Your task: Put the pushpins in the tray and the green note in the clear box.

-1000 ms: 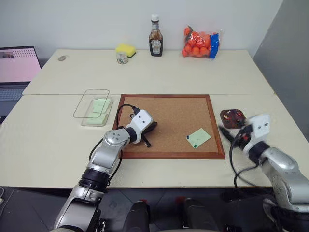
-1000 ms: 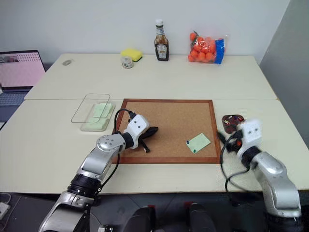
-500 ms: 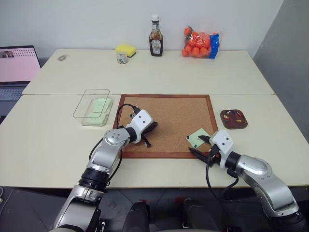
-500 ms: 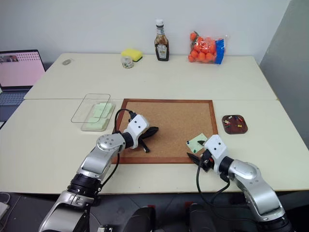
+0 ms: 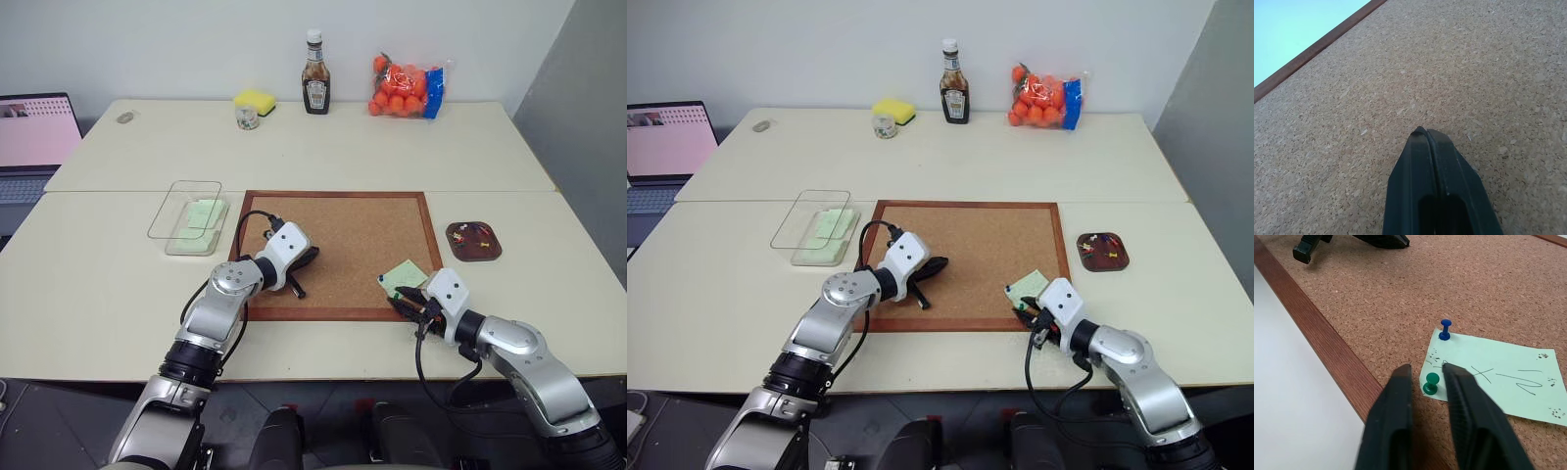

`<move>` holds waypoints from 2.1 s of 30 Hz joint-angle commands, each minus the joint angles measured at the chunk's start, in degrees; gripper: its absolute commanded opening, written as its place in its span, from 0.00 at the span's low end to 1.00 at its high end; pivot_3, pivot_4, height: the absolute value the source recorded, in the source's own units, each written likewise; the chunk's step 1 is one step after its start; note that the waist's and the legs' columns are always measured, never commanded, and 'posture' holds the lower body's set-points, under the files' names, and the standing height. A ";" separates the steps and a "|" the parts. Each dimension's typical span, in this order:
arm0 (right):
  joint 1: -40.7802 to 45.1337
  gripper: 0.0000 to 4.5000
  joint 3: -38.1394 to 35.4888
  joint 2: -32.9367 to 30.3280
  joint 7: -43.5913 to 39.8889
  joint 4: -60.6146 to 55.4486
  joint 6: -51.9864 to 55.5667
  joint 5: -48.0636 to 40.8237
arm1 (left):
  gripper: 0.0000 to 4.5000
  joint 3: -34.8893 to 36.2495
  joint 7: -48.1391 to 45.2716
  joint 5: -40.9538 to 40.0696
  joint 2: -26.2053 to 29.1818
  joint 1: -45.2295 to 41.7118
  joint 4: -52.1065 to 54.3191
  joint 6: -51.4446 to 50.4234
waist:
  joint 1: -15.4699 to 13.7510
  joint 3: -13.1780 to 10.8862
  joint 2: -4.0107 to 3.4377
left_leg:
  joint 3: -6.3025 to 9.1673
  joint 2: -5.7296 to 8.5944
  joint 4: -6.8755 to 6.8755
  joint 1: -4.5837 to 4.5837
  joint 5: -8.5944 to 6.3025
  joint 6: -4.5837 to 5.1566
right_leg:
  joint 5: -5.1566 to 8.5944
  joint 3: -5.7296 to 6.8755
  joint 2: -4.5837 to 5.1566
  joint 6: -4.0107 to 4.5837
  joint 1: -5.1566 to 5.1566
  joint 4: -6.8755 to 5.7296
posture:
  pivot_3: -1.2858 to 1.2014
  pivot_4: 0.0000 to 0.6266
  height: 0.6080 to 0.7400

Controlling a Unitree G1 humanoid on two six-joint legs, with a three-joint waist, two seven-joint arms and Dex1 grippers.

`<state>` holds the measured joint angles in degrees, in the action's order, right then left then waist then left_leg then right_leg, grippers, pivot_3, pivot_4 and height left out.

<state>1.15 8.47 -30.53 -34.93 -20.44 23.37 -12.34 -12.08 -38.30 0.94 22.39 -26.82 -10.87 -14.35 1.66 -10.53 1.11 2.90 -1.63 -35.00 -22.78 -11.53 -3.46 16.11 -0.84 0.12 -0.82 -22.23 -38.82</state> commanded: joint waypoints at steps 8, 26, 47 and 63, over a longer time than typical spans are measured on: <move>0.95 0.02 -1.15 0.28 -0.21 -0.98 -7.86 2.38 | 0.00 -1.67 -1.03 1.41 0.77 1.95 -1.40 -0.48 | 0.00 0.00 0.00 | 0.00 0.00 0.00 0.00 0.00 0.00 | 0.00 0.00 0.00 0.00 0.00 0.00 | 0.52 0.24 1.00; 3.71 0.02 -16.09 6.63 13.21 2.91 -7.86 0.20 | 0.00 -2.20 -1.45 2.09 1.15 1.54 -1.91 0.12 | 0.04 0.00 0.00 | -0.03 0.00 0.00 0.01 0.00 0.00 | -0.01 -0.04 0.01 0.00 -0.01 -0.03 | 0.52 0.24 1.00; 18.95 0.28 -20.01 2.34 17.78 28.53 -5.97 4.73 | 0.00 -2.33 -1.02 2.43 0.59 1.52 -1.66 0.16 | 0.03 0.01 -0.03 | -0.13 0.02 0.03 0.05 0.00 0.01 | -0.02 -0.12 0.01 -0.01 0.00 -0.06 | 0.52 0.24 1.00; 8.08 0.59 -12.80 2.47 4.52 0.92 0.36 -6.10 | 0.00 -2.08 -0.87 2.42 0.69 1.51 -2.22 0.78 | 0.03 0.01 -0.02 | -0.05 -0.01 0.04 0.02 0.00 0.01 | -0.01 -0.09 -0.02 0.00 0.00 -0.06 | 0.52 0.24 1.00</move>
<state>10.52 -6.70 -27.53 -27.95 -13.46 22.01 -16.68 -12.72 -38.31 2.28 22.83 -26.79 -11.12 -12.52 1.69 -10.51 1.08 2.85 -1.63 -34.97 -22.75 -11.53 -3.46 16.10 -0.92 0.11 -0.82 -22.23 -38.88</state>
